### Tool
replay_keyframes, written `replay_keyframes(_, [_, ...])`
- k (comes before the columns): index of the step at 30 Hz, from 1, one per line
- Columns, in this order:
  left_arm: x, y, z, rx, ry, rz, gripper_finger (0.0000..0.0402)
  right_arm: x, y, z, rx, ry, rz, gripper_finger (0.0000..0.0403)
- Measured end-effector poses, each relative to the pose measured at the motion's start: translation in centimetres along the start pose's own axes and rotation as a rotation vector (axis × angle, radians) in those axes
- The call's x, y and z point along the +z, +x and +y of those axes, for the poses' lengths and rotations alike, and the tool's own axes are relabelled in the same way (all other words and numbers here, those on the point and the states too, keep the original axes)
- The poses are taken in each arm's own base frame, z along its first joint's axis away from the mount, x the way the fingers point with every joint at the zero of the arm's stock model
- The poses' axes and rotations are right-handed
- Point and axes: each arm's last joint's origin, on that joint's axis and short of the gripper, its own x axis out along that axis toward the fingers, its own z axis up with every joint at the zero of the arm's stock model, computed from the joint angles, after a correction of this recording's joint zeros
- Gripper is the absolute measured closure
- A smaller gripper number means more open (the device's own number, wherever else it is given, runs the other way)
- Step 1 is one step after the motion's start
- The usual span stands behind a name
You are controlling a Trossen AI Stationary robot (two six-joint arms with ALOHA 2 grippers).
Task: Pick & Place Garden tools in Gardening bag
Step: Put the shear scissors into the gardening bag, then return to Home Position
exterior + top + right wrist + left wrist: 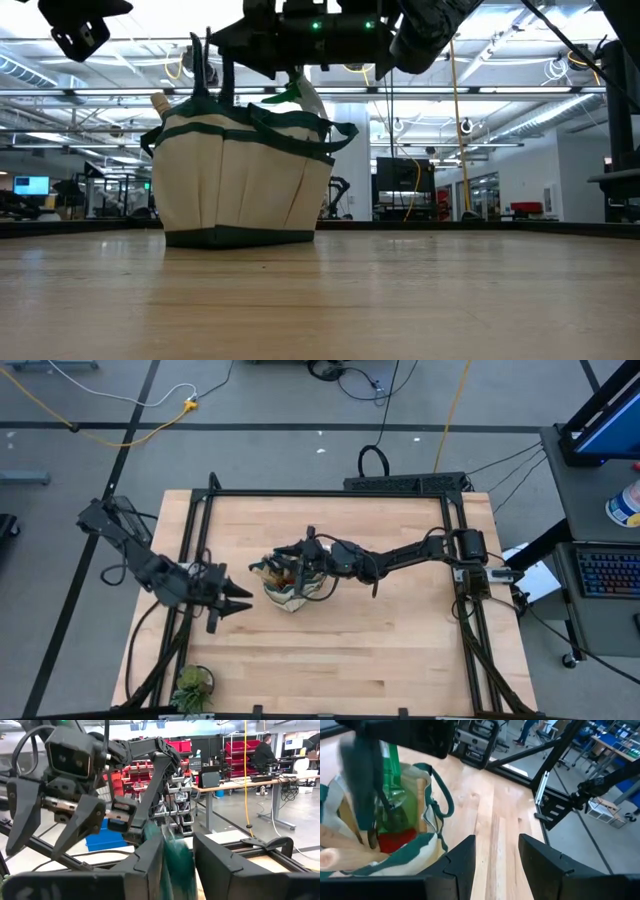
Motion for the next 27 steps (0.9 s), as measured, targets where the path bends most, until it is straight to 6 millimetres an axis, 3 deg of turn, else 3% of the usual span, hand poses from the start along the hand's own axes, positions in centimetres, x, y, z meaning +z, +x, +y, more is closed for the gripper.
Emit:
replay_keyframes(12, [-1.0, 0.5, -0.9, -0.019, -0.002, 0.043, 0.0247, 0.0, -0.1, 0.0, -0.003, 0.011, 0.031, 0.0271])
replay_keyframes(17, [-1.6, 0.4, -1.5, 0.004, 0.013, 0.035, 0.0247, 2.4, -0.7, 0.6, 0.013, -0.067, 0.012, 0.0276])
replay_keyframes(27, [-2.6, -0.2, -2.4, 0.054, 0.001, -0.024, 0.0247, 6.8, -4.2, 0.9, 0.071, -0.168, 0.298, 0.0315])
